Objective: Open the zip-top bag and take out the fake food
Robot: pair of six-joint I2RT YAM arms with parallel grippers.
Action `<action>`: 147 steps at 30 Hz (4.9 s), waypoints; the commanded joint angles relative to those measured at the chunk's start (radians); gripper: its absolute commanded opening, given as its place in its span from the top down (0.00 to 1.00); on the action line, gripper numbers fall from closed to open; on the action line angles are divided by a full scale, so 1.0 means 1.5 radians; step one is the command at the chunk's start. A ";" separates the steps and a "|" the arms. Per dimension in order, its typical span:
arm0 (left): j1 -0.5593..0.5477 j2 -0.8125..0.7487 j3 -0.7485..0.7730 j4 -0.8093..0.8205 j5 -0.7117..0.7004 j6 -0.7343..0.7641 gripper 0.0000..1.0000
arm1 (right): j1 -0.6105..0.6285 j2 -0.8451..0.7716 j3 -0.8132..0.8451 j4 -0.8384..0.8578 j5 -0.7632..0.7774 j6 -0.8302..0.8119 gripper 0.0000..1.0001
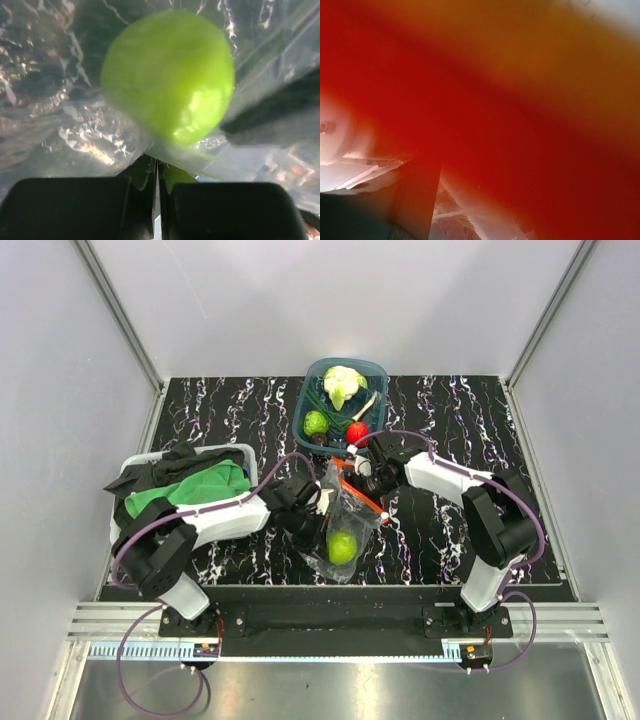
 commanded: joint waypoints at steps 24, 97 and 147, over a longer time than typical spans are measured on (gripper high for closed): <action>-0.001 -0.101 0.070 -0.032 -0.032 0.080 0.80 | 0.000 0.043 0.046 -0.070 0.130 0.030 0.00; 0.048 0.132 0.041 0.132 -0.209 -0.056 0.94 | -0.049 -0.035 0.071 -0.087 0.276 0.042 0.59; 0.055 -0.457 0.110 -0.054 -0.230 0.042 0.03 | -0.159 0.379 0.932 -0.284 0.444 0.028 0.00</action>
